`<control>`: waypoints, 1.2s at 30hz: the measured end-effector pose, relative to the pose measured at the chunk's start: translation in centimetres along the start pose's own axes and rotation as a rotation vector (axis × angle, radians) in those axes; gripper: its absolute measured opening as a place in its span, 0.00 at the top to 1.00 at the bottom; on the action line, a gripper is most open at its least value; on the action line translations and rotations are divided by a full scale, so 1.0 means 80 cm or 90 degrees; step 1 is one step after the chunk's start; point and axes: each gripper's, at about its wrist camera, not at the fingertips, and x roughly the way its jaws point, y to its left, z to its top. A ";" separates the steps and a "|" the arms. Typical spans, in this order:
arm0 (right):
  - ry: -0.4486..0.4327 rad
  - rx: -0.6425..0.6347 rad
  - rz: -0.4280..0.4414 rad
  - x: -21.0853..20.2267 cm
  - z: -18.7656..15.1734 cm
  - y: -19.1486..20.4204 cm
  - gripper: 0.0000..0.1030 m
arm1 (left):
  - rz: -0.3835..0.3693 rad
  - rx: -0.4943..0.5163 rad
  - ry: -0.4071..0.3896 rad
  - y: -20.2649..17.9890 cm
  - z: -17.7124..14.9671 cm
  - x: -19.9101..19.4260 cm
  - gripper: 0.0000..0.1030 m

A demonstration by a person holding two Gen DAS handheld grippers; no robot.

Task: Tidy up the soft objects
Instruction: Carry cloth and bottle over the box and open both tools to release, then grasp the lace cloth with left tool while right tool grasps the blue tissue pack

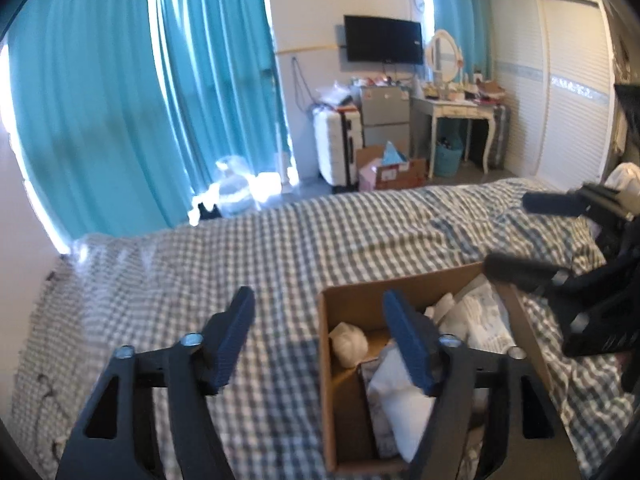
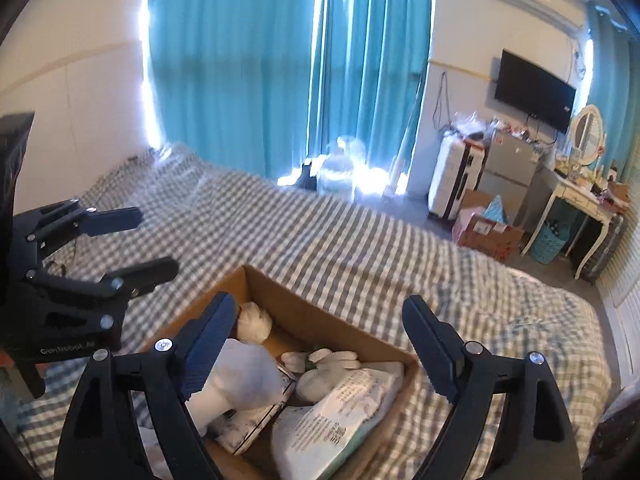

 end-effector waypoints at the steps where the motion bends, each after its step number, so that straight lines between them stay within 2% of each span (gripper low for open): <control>1: -0.008 -0.001 -0.007 -0.014 0.003 0.000 0.15 | 0.008 0.002 -0.008 -0.001 0.001 -0.012 0.28; 3: -0.023 -0.004 -0.026 -0.047 0.006 -0.001 0.09 | 0.025 0.007 -0.034 -0.003 0.002 -0.046 0.25; 5: -0.036 -0.003 -0.048 -0.084 0.007 -0.001 0.09 | 0.034 0.010 -0.052 -0.007 0.005 -0.081 0.15; 6: -0.041 -0.001 -0.058 -0.100 0.007 -0.001 0.08 | 0.035 0.009 -0.059 -0.008 0.006 -0.095 0.13; 10: -0.059 0.013 -0.066 -0.168 0.001 0.002 0.00 | 0.036 -0.006 -0.093 -0.011 0.010 -0.160 0.05; 12: -0.069 0.019 -0.069 -0.200 -0.002 0.006 0.00 | 0.026 -0.008 -0.102 -0.012 0.014 -0.196 0.04; 15: -0.082 0.012 -0.069 -0.246 -0.005 0.018 0.00 | 0.037 -0.005 -0.119 -0.014 0.018 -0.238 0.03; 20: -0.086 0.003 -0.060 -0.284 -0.021 0.040 0.00 | 0.033 -0.026 -0.111 -0.012 0.011 -0.276 0.00; 24: -0.061 0.009 -0.051 -0.279 -0.048 0.054 0.00 | 0.047 -0.015 -0.099 -0.018 -0.015 -0.270 0.00; 28: -0.019 0.014 -0.041 -0.245 -0.087 0.065 0.00 | 0.036 -0.030 -0.065 -0.024 -0.051 -0.247 0.00; 32: 0.042 0.045 -0.022 -0.186 -0.133 0.062 0.00 | 0.011 -0.059 -0.009 -0.032 -0.095 -0.200 0.00; 36: 0.098 0.044 -0.033 -0.128 -0.173 0.061 0.00 | 0.024 -0.060 0.062 -0.041 -0.139 -0.137 0.00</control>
